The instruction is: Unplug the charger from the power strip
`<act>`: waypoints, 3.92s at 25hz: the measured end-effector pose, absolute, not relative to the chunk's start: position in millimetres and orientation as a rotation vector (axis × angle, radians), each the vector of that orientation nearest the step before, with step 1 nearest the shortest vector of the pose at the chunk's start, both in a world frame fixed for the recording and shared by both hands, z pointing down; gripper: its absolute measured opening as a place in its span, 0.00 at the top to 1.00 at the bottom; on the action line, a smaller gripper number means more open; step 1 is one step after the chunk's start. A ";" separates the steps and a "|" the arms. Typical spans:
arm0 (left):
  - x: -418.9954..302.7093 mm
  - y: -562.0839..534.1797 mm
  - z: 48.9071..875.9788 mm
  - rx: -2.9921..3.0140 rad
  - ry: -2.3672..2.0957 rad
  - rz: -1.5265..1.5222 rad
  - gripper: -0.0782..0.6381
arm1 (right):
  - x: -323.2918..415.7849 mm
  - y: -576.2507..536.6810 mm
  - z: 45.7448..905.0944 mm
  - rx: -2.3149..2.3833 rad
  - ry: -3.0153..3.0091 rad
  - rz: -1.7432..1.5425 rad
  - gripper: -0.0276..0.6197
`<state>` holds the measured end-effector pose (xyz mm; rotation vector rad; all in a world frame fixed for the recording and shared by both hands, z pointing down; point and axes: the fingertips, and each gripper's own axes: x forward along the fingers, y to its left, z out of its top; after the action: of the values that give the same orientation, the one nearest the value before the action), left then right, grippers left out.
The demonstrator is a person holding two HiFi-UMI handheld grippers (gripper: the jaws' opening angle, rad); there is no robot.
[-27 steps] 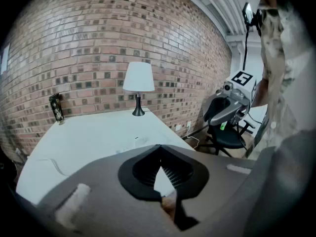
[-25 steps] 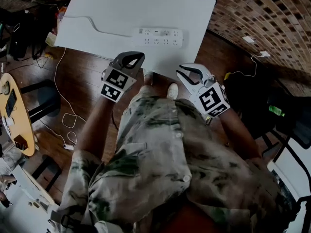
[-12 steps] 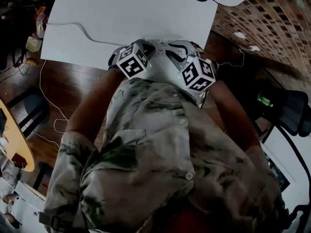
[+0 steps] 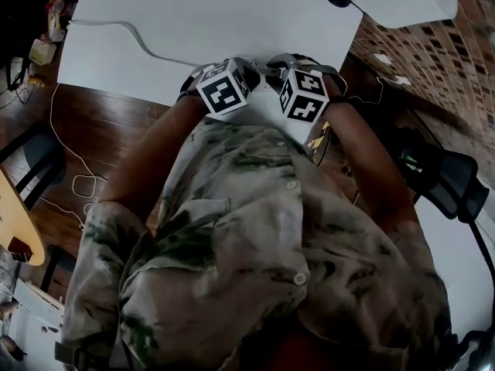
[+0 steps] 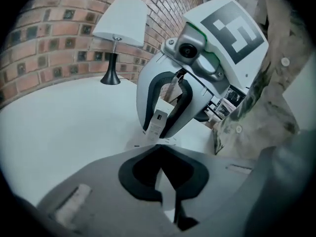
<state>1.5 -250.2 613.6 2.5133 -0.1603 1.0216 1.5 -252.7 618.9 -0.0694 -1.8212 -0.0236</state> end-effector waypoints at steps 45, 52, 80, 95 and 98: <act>-6.8 -112.4 422.5 2.467 -0.976 0.259 0.89 | 144.4 -93.1 401.9 0.674 -2.417 0.110 0.79; -13.3 39.1 402.1 2.353 -1.177 0.370 0.89 | 167.5 18.4 412.0 0.591 -2.478 0.179 0.79; -77.0 350.9 356.8 2.608 -0.957 0.202 0.89 | 85.7 362.2 344.0 0.853 -2.457 0.141 0.79; 89.8 457.8 330.2 2.660 -0.955 0.174 0.89 | 237.6 476.2 336.8 0.882 -2.506 0.118 0.79; 110.5 486.6 336.6 2.634 -0.952 0.183 0.89 | 251.0 501.1 342.0 0.854 -2.515 0.114 0.79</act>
<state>110.5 486.6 336.6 2.6345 -0.9518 0.1832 251.0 501.1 342.0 0.8541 -2.5146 0.1142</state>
